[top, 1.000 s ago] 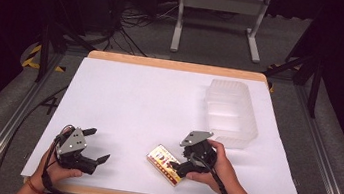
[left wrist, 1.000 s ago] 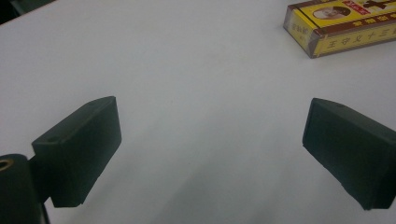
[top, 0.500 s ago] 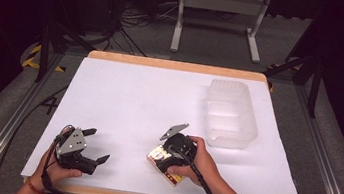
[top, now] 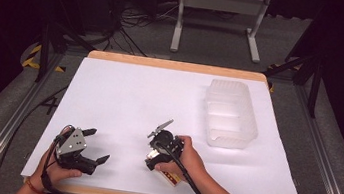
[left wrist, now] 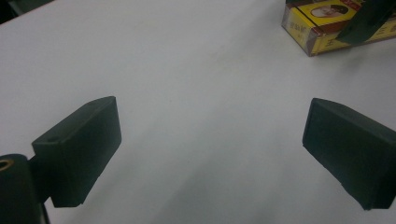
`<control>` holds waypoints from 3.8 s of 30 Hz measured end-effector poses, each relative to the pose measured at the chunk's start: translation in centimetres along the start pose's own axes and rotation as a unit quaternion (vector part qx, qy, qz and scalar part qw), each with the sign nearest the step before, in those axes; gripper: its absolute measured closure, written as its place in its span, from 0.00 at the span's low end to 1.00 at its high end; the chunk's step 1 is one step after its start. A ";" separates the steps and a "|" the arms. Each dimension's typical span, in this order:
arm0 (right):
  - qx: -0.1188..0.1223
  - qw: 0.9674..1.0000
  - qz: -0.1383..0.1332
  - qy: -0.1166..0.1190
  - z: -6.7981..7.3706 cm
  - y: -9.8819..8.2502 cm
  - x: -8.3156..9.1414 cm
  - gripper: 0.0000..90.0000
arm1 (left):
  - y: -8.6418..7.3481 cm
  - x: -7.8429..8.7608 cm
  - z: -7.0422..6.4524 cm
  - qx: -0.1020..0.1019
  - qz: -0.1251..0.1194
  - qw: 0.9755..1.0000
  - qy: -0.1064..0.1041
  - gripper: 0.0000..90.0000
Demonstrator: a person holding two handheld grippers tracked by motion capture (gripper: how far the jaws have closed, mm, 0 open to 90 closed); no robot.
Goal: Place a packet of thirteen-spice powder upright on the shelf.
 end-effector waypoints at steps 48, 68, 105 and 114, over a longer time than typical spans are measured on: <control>0.005 0.984 -0.173 -0.048 -2.2 2.1 9.5 0.36 | 0.0 -0.1 -0.1 0.006 0.000 1.000 -0.006 0.06; -0.003 0.963 -0.253 -0.099 -6.0 3.9 12.4 0.36 | 0.0 -0.2 -0.1 0.007 0.001 1.000 -0.007 0.06; -0.100 0.925 -0.309 -0.197 -18.4 2.3 14.6 0.36 | -0.2 -0.3 -0.1 -0.001 0.006 1.000 -0.007 0.06; -0.141 0.910 -0.322 -0.221 -20.6 0.7 14.5 0.36 | -0.2 -0.3 0.0 0.000 0.006 1.000 -0.005 0.06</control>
Point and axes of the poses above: each handheld gripper's, and its own axes: x roughly backward along the jaws, y roughly out of its top, z roughly to its left, the point moved 9 cm from there along -x, roughly forward along the jaws, and after that the axes turned 4 degrees about -z, right-handed, at the moved point
